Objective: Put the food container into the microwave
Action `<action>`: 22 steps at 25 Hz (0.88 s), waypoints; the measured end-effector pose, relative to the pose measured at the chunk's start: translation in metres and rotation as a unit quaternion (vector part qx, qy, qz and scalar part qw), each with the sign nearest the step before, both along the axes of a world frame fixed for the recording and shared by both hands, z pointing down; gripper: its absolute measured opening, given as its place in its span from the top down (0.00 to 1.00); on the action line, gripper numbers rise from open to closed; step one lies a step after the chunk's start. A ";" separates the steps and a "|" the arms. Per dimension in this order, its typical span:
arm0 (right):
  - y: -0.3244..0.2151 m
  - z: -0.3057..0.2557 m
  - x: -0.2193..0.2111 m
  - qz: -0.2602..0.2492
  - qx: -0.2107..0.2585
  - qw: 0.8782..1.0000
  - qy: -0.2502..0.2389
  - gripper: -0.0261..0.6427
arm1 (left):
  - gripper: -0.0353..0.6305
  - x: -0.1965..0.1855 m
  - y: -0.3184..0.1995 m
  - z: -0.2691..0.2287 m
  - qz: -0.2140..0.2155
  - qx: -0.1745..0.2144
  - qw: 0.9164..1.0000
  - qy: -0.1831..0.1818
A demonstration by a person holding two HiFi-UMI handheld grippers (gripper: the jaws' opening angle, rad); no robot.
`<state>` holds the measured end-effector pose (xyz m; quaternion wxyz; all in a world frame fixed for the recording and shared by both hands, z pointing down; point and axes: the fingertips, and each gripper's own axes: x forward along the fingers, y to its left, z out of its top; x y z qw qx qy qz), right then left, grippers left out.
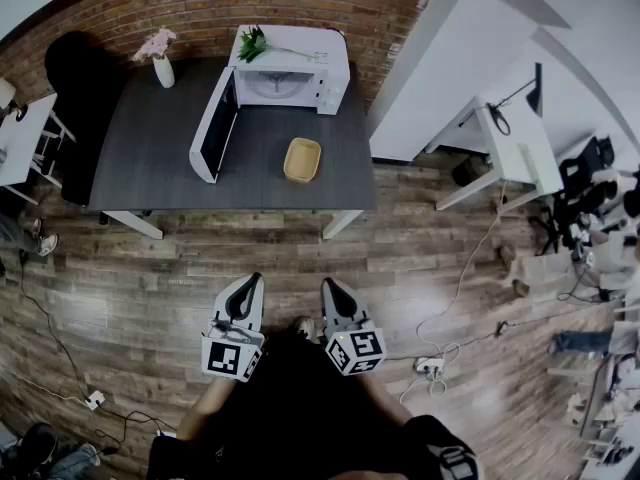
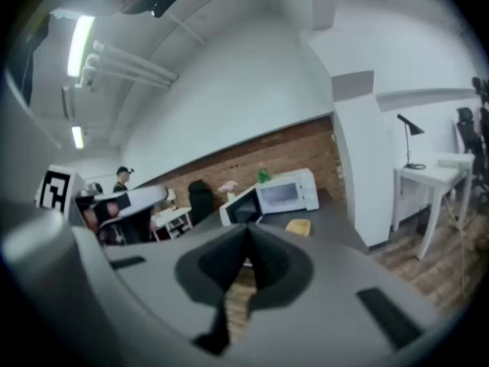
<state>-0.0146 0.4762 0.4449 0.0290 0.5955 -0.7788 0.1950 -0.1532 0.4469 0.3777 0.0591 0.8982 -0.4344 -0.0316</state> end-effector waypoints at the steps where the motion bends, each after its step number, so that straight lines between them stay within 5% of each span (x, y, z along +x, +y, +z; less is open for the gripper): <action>1: -0.001 0.000 0.000 0.000 0.001 1.000 0.000 0.91 | 0.89 0.000 0.000 0.000 0.000 0.002 1.000 0.000; 22: 0.001 -0.003 0.021 -0.010 0.015 1.000 -0.003 0.91 | 0.89 0.037 0.006 0.007 0.013 -0.005 1.000 -0.011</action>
